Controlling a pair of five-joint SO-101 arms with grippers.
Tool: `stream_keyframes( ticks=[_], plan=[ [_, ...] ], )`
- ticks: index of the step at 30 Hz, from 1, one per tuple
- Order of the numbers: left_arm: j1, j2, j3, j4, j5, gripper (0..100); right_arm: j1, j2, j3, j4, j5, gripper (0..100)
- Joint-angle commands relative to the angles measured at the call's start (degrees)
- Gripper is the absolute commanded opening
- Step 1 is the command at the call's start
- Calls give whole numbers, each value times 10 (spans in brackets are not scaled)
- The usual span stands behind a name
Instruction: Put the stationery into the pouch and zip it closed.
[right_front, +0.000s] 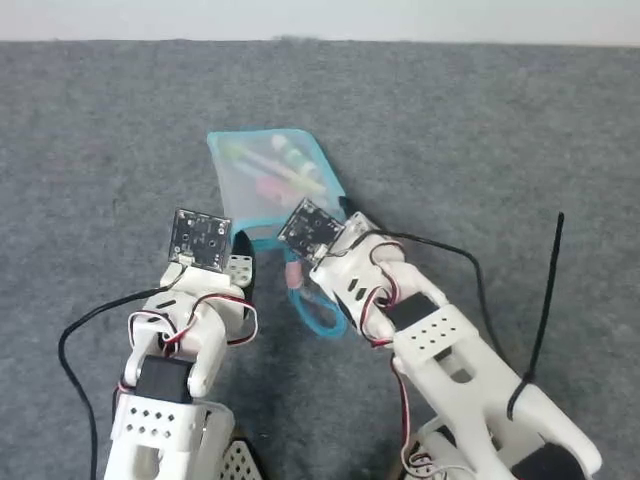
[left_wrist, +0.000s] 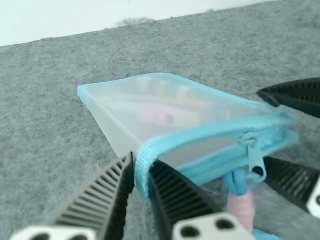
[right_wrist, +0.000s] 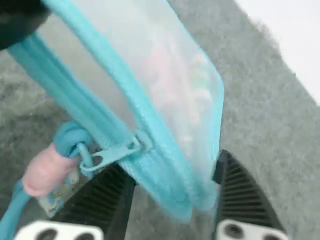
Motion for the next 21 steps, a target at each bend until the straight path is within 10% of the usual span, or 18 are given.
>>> stream_keyframes(
  ticks=[1, 9, 21],
  plan=[
    [-3, -4, -27, 1, 4, 13, -8, 0, -7, -46, 68, 76],
    [-2, -4, -25, 0, 4, 13, -2, -3, -2, -1, 81, 7],
    [2, -9, -29, -1, 4, 13, 45, -15, -215, 360, -90, 6]
  ],
)
